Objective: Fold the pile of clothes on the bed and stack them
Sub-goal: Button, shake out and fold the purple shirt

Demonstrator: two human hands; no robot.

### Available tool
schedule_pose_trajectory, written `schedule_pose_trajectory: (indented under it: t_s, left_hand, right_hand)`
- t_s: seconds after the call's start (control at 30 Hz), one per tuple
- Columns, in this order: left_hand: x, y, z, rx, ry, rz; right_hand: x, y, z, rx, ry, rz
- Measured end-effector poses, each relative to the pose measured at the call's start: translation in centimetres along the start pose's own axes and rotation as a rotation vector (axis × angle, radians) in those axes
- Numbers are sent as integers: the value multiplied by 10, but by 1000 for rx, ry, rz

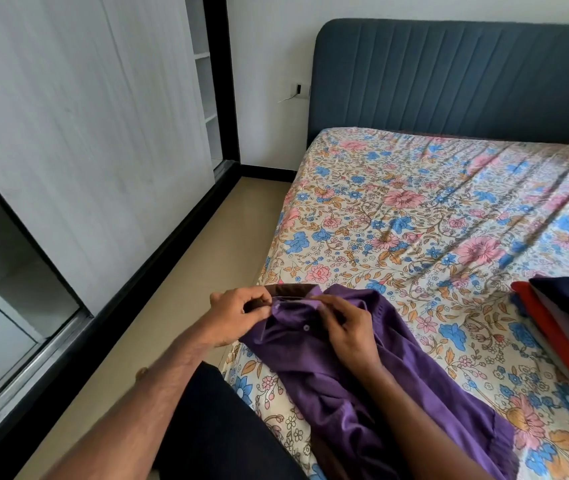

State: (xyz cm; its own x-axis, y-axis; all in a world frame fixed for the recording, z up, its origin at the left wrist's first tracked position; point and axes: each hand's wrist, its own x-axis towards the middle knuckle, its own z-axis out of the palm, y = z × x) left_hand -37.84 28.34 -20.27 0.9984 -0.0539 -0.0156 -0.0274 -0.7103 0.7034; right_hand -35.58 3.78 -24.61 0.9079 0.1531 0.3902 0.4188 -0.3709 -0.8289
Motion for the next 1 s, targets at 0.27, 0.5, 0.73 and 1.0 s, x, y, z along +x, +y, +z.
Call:
schedule_pose_trajectory:
  t_s: [0.27,0.5,0.73,1.0]
  left_hand:
    - [18,35,-20,221,63,-38]
    - [48,64,-55,-130,117,-77]
    - [63,118,-92,-264,197,-106]
    - [61,174,-158,-204,198,24]
  right_hand:
    - [22,-32,-38,-16,-429,105]
    - [-36,-28,-52,-346,-242,65]
    - [-68,-55,-65,-236,66,-23]
    - [-5,-81,-130,-302,294,-39]
